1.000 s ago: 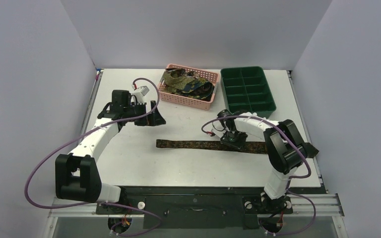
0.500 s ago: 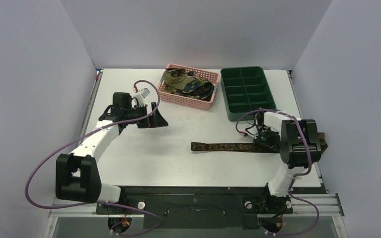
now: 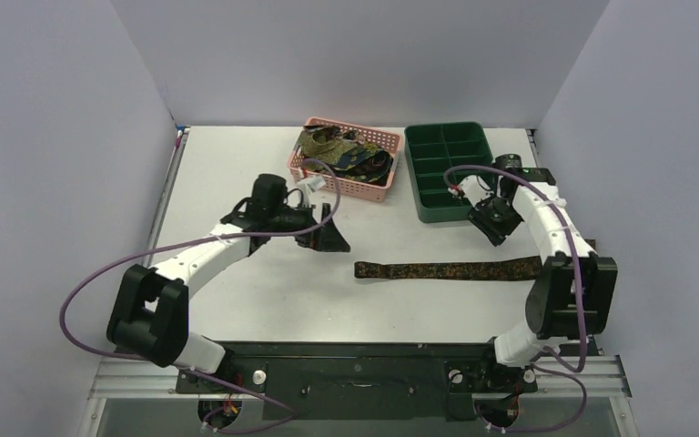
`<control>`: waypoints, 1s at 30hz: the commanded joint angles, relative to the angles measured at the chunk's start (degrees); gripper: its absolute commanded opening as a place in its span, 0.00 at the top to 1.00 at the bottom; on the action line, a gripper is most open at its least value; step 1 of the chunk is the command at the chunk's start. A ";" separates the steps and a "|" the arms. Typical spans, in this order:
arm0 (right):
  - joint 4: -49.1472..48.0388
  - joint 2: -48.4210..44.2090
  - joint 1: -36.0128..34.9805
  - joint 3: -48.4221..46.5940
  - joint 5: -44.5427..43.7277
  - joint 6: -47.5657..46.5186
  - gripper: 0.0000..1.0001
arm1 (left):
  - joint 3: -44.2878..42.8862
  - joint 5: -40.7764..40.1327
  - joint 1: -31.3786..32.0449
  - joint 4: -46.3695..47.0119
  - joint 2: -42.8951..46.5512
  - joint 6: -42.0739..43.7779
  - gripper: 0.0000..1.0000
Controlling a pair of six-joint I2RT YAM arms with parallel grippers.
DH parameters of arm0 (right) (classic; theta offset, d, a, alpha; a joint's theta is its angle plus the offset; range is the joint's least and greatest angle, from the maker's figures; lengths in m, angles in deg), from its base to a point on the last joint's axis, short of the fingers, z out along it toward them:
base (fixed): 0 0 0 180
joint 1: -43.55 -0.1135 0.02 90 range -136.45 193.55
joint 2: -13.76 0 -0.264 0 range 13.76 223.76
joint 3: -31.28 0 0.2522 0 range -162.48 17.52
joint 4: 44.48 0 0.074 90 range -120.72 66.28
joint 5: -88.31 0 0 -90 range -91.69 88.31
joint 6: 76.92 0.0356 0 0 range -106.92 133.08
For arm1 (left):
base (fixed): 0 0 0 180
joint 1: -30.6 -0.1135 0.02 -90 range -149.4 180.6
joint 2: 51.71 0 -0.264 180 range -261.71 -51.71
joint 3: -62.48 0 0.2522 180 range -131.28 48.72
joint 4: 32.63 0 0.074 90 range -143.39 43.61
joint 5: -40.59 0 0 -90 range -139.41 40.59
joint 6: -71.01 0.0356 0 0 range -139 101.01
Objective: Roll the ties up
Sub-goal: Roll the tie at the center of the board.
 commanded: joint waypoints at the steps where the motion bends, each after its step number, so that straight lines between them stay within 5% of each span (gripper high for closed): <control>1: 6.01 -7.62 -0.39 -5.39 13.56 6.14 0.61 | -0.07 4.75 7.77 14.22 -5.06 -6.31 0.03; 7: 1.16 -16.76 -0.52 -6.24 16.14 12.76 0.49 | -1.18 5.87 16.56 27.74 -13.51 -15.86 0.00; 10: -1.60 -20.87 -0.61 -6.04 15.57 15.52 0.44 | -3.02 5.67 19.88 30.17 -17.00 -18.22 0.07; 13: -4.79 -23.36 -0.82 -6.02 15.39 18.09 0.42 | -2.92 5.19 20.15 32.84 -21.07 -22.20 0.09; 20: -12.56 -27.88 0.63 -2.86 12.12 27.42 0.09 | -0.57 5.23 13.62 38.96 -28.65 -26.46 0.09; 30: -3.19 -25.69 -3.68 -0.83 22.32 28.13 0.28 | 2.58 3.48 10.04 42.32 -36.66 -29.52 0.10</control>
